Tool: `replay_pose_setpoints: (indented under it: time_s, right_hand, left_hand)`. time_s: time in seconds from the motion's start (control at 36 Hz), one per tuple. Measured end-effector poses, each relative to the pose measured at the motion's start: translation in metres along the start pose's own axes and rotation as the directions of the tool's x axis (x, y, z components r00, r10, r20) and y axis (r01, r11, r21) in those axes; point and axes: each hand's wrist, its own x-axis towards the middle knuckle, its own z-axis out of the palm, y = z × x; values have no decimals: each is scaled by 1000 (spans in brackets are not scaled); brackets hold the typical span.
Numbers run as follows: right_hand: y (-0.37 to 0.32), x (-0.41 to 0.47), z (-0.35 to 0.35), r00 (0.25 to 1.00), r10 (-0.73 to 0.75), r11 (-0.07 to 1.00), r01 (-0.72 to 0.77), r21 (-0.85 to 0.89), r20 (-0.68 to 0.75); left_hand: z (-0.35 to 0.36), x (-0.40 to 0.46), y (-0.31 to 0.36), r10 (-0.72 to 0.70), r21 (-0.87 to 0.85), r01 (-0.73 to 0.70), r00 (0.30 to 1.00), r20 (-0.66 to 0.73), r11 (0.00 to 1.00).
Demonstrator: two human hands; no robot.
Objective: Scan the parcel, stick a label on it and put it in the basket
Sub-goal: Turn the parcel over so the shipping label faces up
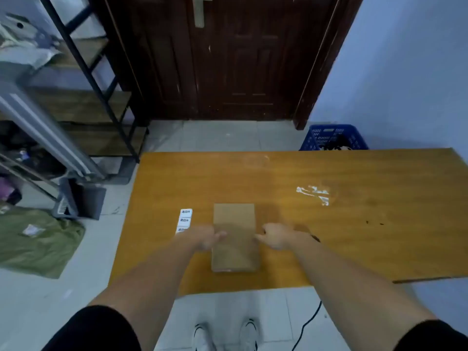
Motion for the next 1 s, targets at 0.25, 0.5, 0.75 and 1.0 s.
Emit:
replay_pose_setpoints:
  time_s: [0.25,0.5,0.75,1.0]
  right_hand:
    - [-10,8,51,994,98,829,-109,548,50]
    - [-4,-1,19,990,143,309,-46,950,1]
    - [-15,-16,-9,946,215,410,139,901,-244]
    - [-41,-28,25,845,221,869,56,491,-488]
  left_hand:
    - [45,22,3,-181,-518,125,982,-60,846]
    - [22,18,18,-245,-862,92,969,-37,498]
    - [-2,14,39,-239,-904,-29,960,-143,427]
    - [16,12,58,-155,-874,-96,969,-191,476]
